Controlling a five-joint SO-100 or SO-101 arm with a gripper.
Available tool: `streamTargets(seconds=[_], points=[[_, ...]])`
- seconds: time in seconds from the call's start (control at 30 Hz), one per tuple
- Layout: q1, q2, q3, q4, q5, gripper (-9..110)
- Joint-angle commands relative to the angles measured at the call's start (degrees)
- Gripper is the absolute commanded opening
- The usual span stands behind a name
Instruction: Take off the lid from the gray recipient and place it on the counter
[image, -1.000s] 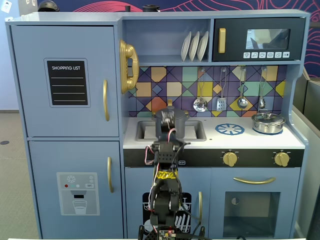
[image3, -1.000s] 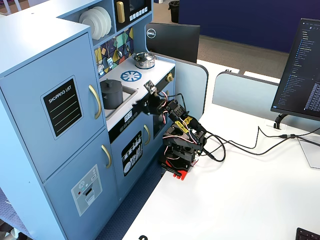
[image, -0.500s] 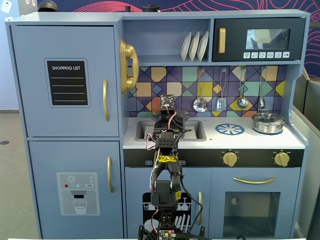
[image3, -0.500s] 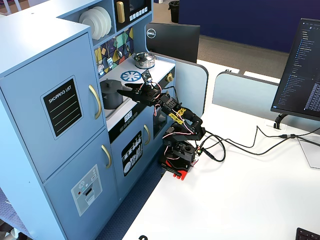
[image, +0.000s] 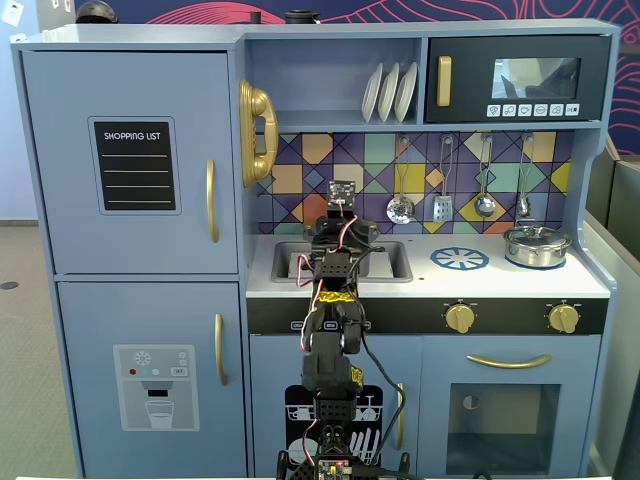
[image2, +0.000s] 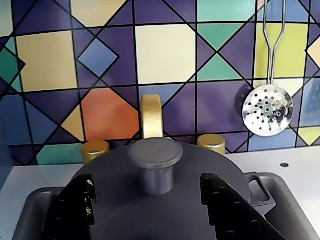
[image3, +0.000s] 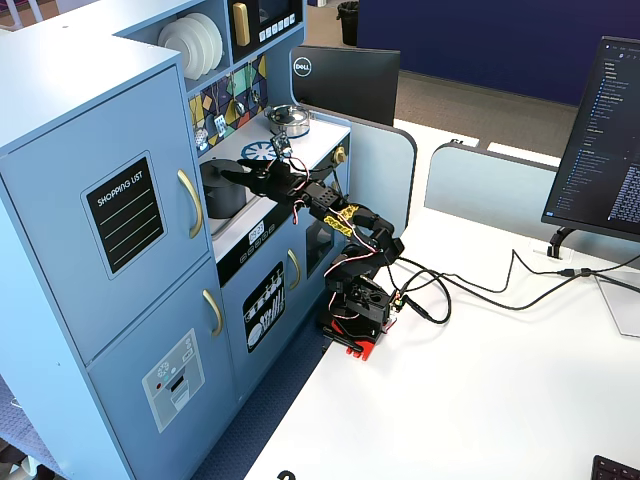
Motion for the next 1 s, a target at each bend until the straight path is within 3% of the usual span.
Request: streamTargets(seconds=[0.0, 0.97], points=[[0.44, -2.11, -4.75, -1.67, 0.88, 18], [-1.93, -19.69, -16.17, -2.29, -0.53, 10]])
